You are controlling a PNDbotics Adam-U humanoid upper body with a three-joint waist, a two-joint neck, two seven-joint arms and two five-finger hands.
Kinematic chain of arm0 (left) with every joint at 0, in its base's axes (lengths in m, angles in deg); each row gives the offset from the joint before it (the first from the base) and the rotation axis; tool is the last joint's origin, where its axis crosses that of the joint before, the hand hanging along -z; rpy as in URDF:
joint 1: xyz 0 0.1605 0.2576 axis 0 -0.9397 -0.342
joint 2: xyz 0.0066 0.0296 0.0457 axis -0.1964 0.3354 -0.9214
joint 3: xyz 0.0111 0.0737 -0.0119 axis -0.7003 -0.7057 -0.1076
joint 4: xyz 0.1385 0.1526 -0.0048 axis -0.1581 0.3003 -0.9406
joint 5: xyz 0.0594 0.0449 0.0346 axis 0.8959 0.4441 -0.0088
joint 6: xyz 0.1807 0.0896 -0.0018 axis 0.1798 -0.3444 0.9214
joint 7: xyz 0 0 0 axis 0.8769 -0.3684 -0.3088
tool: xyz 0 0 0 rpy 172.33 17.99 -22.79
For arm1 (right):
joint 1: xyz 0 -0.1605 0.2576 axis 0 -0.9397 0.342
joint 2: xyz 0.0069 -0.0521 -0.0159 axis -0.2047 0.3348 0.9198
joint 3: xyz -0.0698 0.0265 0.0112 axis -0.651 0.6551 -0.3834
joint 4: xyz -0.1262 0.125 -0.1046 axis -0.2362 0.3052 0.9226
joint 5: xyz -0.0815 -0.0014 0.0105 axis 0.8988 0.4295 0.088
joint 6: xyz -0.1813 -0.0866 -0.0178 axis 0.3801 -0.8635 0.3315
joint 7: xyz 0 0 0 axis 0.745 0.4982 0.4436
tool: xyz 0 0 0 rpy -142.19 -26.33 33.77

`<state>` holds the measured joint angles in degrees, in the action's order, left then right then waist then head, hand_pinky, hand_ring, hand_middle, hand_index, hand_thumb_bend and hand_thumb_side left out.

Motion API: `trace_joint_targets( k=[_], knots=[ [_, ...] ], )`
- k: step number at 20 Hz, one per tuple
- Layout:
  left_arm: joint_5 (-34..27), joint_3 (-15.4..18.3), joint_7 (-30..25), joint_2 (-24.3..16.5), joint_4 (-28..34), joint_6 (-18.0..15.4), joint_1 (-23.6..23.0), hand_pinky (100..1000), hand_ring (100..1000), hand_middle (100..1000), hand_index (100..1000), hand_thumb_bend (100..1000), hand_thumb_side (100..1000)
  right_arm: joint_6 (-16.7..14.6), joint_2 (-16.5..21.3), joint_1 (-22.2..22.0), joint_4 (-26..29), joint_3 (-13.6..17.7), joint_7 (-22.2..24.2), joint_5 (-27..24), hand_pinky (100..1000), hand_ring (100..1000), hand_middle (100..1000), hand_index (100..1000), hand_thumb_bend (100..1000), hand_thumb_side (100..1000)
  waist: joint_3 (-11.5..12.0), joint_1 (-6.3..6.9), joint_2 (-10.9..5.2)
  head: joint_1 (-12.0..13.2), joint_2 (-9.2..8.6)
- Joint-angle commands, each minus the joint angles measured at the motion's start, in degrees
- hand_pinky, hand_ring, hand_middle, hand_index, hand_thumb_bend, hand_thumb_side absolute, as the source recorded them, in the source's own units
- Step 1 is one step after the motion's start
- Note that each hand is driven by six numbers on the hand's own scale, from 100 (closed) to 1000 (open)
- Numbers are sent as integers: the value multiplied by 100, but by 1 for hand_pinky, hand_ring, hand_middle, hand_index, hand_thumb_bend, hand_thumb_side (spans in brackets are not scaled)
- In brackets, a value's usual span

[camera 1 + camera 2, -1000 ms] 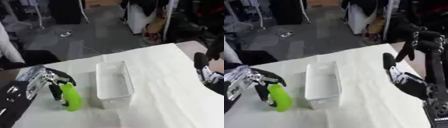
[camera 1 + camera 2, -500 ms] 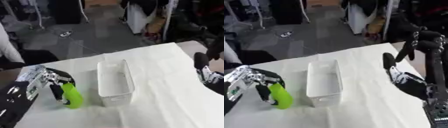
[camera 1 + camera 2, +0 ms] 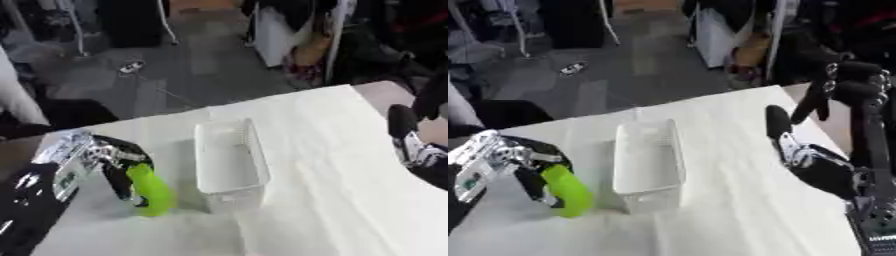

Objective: Pick up objects on the table and place them in the box.

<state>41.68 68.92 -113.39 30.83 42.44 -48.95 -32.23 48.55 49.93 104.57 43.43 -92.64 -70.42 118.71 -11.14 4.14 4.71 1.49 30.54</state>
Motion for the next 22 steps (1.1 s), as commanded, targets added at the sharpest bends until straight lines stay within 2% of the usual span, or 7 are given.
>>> trace_joint_targets(
  k=[1,5,10,17,22],
  knots=[
    [-53,139,420,-160,301,-5,80,100,100,100,178,100,544,-2,54,72,88,37,-3,-13,136,302,299,359,302,444,7,-29,-70,-29,-10],
    [-68,243,623,-155,552,-14,93,100,100,100,169,100,483,0,56,67,88,42,-8,-10,135,302,299,359,302,444,15,-30,-71,-37,-5],
    [-67,391,665,-192,965,69,180,100,100,100,164,100,459,3,62,56,88,48,-16,-4,136,302,299,359,302,443,31,-29,-79,-44,4],
    [-98,511,754,-188,1582,126,376,100,100,100,163,100,486,10,72,36,88,55,-26,7,136,302,299,359,302,444,52,-27,-96,-43,12],
    [-283,453,1096,-83,1673,67,594,100,100,100,160,100,502,8,64,41,88,56,-29,5,136,302,299,359,303,443,38,-23,-106,-1,5]
  ],
)
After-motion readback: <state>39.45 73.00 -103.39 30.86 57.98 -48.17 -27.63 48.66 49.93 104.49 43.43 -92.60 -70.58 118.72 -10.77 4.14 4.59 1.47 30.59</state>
